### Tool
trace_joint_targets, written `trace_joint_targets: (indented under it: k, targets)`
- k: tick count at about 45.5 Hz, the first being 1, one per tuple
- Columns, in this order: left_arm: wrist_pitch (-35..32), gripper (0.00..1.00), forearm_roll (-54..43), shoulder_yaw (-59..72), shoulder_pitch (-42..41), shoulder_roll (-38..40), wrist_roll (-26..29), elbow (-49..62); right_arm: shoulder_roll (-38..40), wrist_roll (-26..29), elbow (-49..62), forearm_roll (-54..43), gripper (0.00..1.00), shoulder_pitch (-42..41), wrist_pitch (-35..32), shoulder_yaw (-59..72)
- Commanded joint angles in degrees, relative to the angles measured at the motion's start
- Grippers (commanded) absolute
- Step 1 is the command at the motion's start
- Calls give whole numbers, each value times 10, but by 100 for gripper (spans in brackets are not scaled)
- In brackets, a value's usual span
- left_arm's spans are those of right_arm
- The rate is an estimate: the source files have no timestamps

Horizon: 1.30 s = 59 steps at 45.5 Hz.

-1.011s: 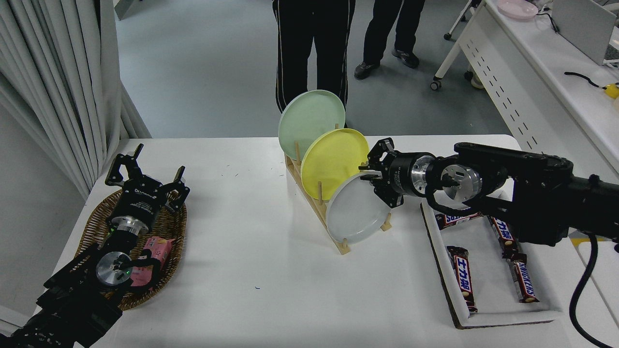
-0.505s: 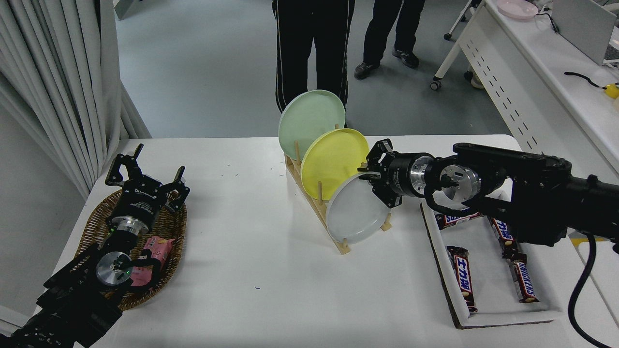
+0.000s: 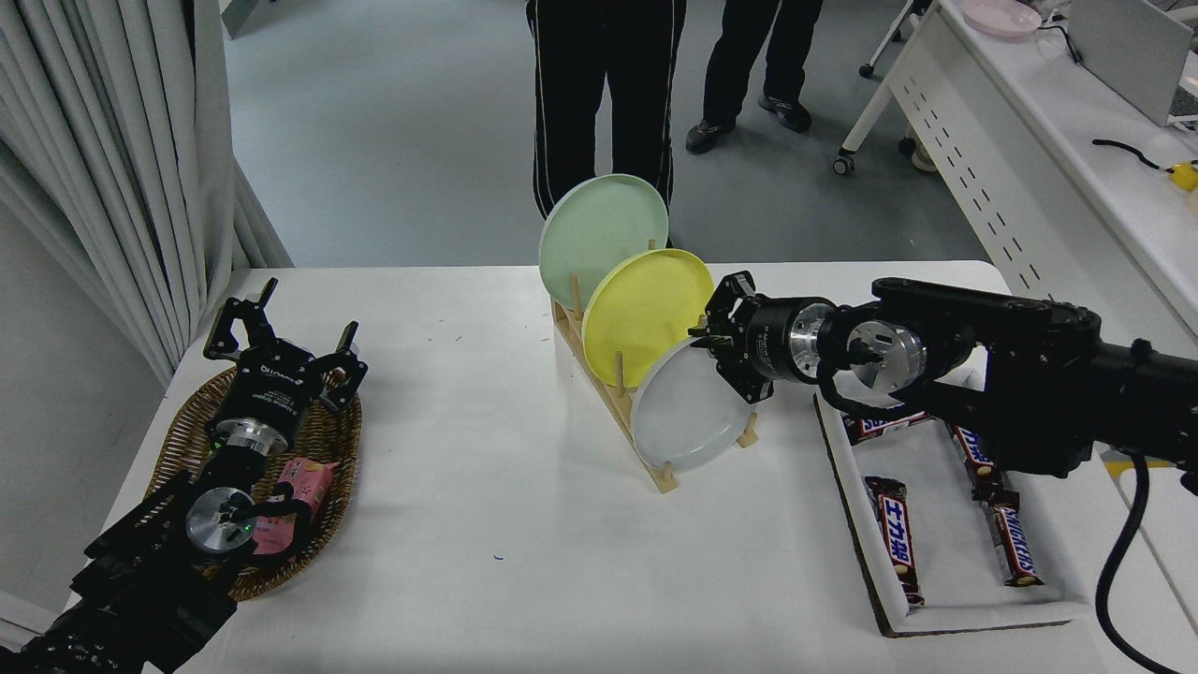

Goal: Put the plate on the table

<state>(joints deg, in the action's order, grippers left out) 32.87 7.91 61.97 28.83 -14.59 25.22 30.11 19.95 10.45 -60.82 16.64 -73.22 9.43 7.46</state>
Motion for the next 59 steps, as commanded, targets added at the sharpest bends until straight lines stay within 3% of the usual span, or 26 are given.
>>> trace_joint_targets:
  k: [1, 59]
  targets:
    - [0, 100, 0, 0, 0, 0, 0, -1, 0, 0, 0, 0, 5, 0, 0, -1]
    - [0, 100, 0, 0, 0, 0, 0, 0, 6, 41, 1, -3, 0, 4, -15, -41]
